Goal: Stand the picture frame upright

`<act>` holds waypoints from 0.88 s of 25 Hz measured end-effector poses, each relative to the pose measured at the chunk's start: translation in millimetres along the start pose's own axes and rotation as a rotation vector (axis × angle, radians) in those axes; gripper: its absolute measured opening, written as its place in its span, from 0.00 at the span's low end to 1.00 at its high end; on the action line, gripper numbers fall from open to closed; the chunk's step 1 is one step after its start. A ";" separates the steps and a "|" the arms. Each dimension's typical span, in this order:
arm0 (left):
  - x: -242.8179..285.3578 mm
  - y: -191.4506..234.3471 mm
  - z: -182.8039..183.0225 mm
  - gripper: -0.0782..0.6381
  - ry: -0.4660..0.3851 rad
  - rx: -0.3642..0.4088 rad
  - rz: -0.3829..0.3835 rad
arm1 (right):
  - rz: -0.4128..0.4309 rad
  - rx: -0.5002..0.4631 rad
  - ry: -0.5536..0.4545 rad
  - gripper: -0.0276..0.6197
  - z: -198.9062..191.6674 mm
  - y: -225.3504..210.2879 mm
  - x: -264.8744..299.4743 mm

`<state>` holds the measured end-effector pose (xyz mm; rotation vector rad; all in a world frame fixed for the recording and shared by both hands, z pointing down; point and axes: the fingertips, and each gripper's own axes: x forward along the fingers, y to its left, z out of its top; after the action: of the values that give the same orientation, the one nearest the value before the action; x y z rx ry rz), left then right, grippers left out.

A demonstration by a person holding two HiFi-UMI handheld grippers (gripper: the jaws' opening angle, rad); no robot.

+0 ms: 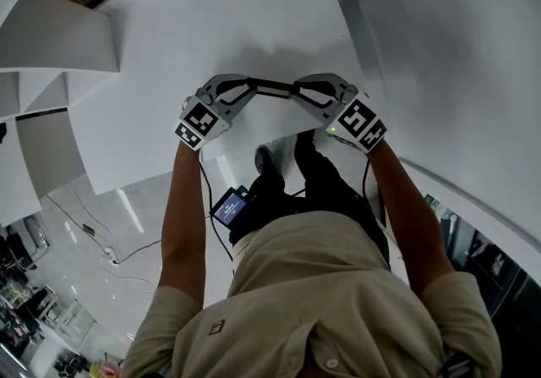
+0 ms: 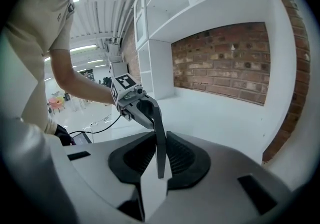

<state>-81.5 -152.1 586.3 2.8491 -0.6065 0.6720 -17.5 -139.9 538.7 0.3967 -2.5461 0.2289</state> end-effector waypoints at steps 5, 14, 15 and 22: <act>1.2 -16.1 -0.9 0.22 0.029 0.037 -0.018 | -0.006 -0.039 0.025 0.15 -6.0 9.9 -8.2; -5.9 -27.0 -3.2 0.22 0.058 0.082 -0.016 | -0.038 -0.055 0.041 0.15 -9.5 15.4 -11.7; -7.3 -27.1 -3.5 0.22 0.058 0.084 -0.014 | -0.041 -0.054 0.042 0.15 -9.4 15.8 -11.7; -15.1 -28.9 -3.4 0.23 0.059 0.091 -0.010 | -0.051 -0.048 0.053 0.17 -13.1 17.8 -12.2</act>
<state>-83.2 -119.9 580.9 2.9018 -0.5659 0.7981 -6.9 -117.1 541.6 0.4315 -2.4808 0.1573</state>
